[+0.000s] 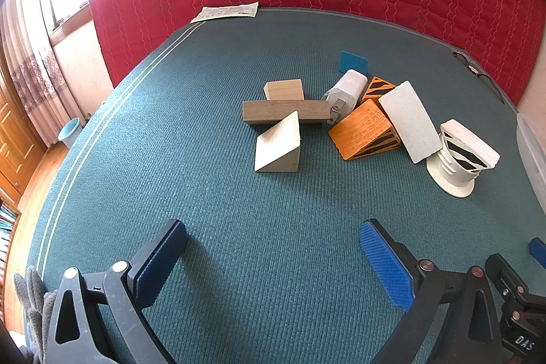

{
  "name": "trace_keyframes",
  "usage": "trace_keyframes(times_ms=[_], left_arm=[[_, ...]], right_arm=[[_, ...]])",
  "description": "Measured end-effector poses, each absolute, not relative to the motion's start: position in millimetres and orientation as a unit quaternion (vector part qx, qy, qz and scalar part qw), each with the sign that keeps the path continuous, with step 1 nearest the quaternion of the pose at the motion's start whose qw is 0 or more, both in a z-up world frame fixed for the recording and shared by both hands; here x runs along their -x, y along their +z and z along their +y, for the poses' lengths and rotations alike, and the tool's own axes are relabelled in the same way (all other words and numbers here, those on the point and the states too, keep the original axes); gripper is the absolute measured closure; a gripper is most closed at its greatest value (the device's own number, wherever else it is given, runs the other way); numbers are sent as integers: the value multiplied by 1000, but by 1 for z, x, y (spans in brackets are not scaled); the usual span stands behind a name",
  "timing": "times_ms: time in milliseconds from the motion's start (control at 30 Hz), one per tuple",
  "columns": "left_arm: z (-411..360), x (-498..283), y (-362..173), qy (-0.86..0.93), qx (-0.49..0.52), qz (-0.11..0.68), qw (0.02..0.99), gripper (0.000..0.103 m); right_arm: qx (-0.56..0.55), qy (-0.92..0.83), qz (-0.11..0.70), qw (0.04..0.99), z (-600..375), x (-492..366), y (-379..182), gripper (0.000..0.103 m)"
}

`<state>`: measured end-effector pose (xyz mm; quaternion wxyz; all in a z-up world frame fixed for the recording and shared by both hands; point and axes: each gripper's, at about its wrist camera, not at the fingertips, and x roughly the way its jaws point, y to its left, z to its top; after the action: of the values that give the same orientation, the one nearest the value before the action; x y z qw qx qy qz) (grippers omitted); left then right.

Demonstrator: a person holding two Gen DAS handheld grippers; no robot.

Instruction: Organize rigid objects

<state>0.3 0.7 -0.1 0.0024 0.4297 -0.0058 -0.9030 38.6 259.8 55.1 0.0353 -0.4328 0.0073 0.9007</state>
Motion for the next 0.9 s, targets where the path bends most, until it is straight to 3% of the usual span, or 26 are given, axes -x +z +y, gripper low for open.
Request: trace_keyframes(times_ms=[600, 900], left_arm=[[-2, 2, 1, -901, -433, -8, -10, 0], [-19, 10, 5, -901, -433, 33, 0, 0]], right_arm=[[434, 899, 41, -38, 254, -27, 65, 4], [430, 901, 41, -39, 253, -25, 66, 6]])
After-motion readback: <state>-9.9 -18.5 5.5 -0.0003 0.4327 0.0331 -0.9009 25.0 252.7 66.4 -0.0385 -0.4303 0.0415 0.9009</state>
